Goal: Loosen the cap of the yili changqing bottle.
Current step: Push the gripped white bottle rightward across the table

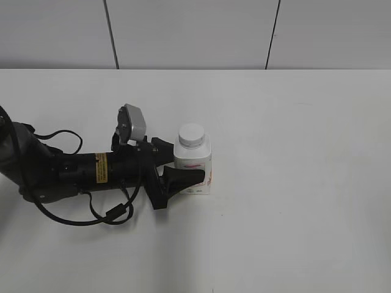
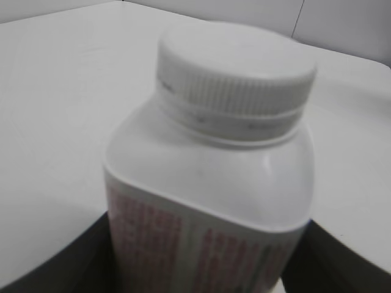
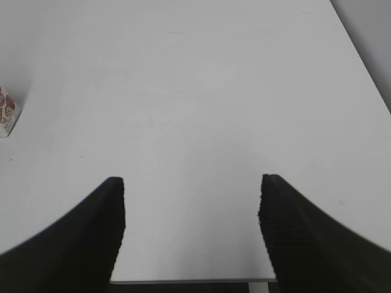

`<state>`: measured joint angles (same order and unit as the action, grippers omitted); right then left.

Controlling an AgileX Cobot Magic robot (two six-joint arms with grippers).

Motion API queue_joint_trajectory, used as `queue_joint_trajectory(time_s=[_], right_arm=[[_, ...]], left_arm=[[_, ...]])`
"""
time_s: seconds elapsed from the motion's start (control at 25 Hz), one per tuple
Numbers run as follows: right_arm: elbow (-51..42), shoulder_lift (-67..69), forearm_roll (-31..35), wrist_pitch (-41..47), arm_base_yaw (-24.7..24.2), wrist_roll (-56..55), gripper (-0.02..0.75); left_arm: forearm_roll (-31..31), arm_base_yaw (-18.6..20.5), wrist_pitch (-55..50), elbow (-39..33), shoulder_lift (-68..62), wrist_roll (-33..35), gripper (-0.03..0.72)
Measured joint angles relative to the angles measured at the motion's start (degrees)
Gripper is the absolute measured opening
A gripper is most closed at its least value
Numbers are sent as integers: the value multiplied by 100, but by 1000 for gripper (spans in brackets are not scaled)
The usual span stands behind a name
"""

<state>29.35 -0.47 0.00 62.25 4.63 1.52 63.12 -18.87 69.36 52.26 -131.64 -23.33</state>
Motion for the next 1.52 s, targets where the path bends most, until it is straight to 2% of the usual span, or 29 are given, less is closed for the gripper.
queue_joint_trajectory(time_s=[0.56,0.8,1.04,1.4,1.52], right_arm=[[70,304,0,-82,0,13,529],[428,1800,-40,-437,0,20,505],[1176,3557,-66,-449,0,-152,492],[2977,6259,-44,602,0,-400,491],[3444,6897,-39,688,0,-400,491]], left_arm=[[16,0,0,0,0,0,442],[33,0,0,0,0,0,441],[43,0,0,5,0,0,440],[51,0,7,5,0,0,440],[56,0,7,5,0,0,440]])
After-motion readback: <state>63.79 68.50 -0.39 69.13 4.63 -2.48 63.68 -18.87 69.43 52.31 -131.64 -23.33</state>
